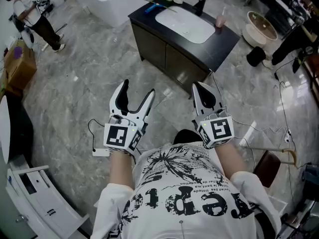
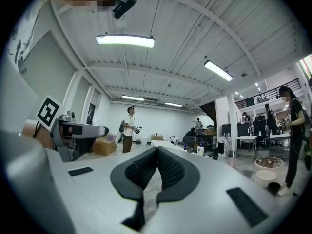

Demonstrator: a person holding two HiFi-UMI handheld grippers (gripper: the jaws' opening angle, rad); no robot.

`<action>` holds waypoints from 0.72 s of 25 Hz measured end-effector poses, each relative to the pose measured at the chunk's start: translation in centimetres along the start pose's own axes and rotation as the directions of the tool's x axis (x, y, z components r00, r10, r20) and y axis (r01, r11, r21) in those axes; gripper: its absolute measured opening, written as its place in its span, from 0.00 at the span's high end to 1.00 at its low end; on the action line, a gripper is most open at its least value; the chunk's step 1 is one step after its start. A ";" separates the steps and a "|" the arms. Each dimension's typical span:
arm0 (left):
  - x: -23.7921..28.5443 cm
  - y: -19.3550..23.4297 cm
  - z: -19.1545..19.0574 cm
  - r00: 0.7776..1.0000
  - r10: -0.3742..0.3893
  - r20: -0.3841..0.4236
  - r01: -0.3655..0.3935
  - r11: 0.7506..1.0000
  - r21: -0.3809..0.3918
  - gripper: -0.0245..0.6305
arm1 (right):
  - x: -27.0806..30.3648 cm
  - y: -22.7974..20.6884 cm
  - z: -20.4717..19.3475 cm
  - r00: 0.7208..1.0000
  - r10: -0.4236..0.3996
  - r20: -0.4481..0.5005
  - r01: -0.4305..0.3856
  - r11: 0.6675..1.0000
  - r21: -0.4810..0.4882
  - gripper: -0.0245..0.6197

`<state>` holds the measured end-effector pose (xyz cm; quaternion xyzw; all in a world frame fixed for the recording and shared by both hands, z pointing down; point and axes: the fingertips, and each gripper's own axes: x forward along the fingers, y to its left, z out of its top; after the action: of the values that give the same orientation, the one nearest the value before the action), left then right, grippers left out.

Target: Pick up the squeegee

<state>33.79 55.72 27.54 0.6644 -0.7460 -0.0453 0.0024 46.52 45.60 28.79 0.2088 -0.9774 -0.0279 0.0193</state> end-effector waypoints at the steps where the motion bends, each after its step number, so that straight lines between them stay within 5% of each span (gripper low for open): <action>1: 0.0 0.5 0.0 1.000 0.013 0.003 -0.013 1.000 -0.002 0.43 | 0.4 0.0 -0.2 1.000 0.008 -0.003 -0.008 1.000 0.002 0.94; 9: 2.7 5.3 -1.4 0.996 0.081 -0.041 -0.080 0.997 0.017 0.43 | 7.2 -0.9 -1.6 0.997 0.077 -0.012 -0.076 0.997 0.018 0.94; 18: 16.0 14.7 -2.3 0.988 0.138 -0.073 -0.136 0.990 0.038 0.43 | 23.5 -7.9 -2.7 0.992 0.122 -0.019 -0.121 0.992 0.040 0.94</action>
<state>17.51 41.35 30.01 0.6128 -0.7899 -0.0078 0.0227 28.42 28.65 31.62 0.1498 -0.9883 -0.0053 0.0272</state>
